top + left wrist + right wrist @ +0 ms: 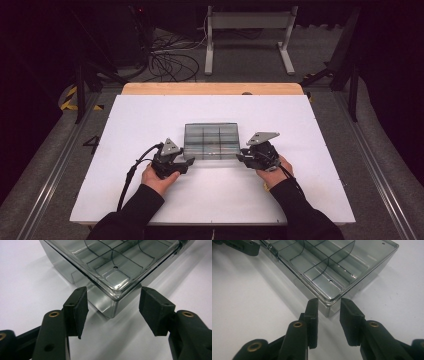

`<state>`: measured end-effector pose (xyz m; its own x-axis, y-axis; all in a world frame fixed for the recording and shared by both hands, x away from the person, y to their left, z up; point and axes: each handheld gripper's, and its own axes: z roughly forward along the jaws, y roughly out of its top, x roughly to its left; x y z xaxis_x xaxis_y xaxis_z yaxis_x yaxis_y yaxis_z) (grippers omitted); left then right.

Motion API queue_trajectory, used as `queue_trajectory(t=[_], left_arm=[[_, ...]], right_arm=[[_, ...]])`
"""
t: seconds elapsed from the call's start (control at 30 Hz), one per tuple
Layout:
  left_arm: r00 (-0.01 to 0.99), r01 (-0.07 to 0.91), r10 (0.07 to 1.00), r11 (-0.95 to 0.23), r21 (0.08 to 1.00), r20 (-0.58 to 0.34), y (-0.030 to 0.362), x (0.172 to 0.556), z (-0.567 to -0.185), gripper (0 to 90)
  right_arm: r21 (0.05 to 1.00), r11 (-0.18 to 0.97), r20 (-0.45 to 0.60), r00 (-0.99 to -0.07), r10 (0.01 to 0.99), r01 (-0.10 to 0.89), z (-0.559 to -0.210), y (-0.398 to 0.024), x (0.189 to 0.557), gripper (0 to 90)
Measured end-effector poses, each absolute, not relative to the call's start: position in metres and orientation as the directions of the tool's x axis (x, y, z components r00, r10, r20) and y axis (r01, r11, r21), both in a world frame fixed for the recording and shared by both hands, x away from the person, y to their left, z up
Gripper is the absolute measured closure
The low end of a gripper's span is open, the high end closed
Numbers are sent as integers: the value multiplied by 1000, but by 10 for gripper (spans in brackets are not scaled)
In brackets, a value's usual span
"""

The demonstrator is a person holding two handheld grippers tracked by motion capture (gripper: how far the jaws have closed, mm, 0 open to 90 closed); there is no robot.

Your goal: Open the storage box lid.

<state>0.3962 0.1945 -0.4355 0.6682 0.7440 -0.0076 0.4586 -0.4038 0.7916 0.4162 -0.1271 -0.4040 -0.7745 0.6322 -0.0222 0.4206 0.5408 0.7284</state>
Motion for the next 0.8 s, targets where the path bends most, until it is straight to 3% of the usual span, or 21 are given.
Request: queue_trajectory(t=[0.8], left_arm=[[660,475,749,-367,800,-48,198,396,-434,410]], right_arm=[[728,535,-15,-771,637,428,-400,-124,412,749]])
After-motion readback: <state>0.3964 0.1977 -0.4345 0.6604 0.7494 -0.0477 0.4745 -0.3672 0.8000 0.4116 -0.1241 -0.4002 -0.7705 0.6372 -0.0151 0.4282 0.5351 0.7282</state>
